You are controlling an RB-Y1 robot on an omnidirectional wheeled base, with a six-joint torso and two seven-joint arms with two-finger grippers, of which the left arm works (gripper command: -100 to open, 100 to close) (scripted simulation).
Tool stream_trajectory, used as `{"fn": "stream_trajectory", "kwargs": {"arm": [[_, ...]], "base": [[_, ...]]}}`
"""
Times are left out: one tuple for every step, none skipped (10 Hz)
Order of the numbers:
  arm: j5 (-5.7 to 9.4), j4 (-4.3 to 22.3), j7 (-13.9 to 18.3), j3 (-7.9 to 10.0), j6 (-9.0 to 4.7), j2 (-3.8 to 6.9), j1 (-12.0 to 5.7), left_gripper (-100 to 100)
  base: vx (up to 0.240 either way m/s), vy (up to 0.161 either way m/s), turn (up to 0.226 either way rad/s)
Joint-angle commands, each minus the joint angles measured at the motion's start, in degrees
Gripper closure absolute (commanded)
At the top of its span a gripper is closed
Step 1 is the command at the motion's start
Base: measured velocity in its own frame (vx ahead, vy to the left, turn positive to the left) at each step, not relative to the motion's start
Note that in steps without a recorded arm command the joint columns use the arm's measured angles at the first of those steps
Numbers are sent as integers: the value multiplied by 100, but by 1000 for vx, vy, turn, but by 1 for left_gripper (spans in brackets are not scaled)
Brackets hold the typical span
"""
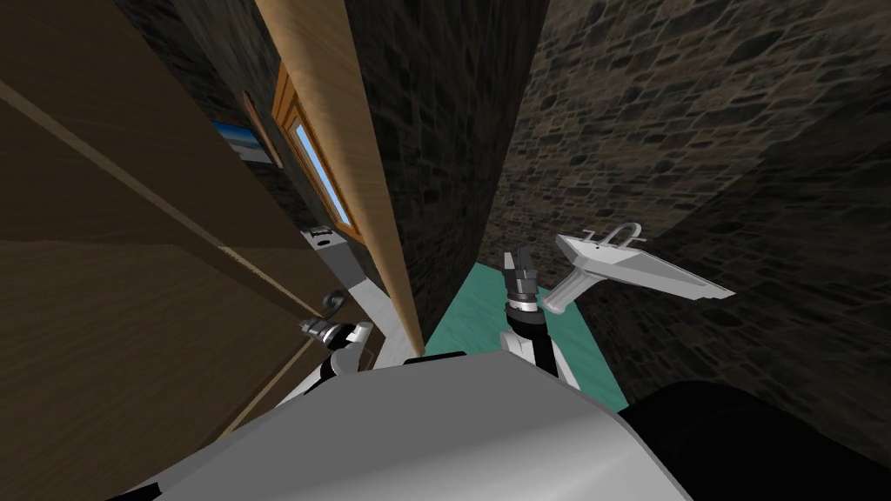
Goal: Push the door open
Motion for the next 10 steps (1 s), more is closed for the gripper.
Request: {"fn": "stream_trajectory", "kwargs": {"arm": [[41, -203, -39, 72, -73, -14, 39, 100], [41, -203, -39, 72, -73, -14, 39, 100], [41, -203, -39, 72, -73, -14, 39, 100], [41, -203, -39, 72, -73, -14, 39, 100], [41, -203, -39, 72, -73, -14, 39, 100], [41, -190, -39, 72, -73, -14, 39, 100], [140, -203, -114, 220, -168, 6, 27, 100], [189, -203, -151, 294, -215, 16, 20, 100], [244, -203, -193, 376, -267, 26, 14, 100], [244, -203, -193, 376, -267, 26, 14, 100]], "base": [[-12, 105, -77], [0, 36, -5], [3, -8, 23], [4, -10, 28], [2, -6, 16], [0, 0, 0], [-26, 61, -173], [-33, 78, -222], [-25, 61, -167], [-11, 44, -76]]}}
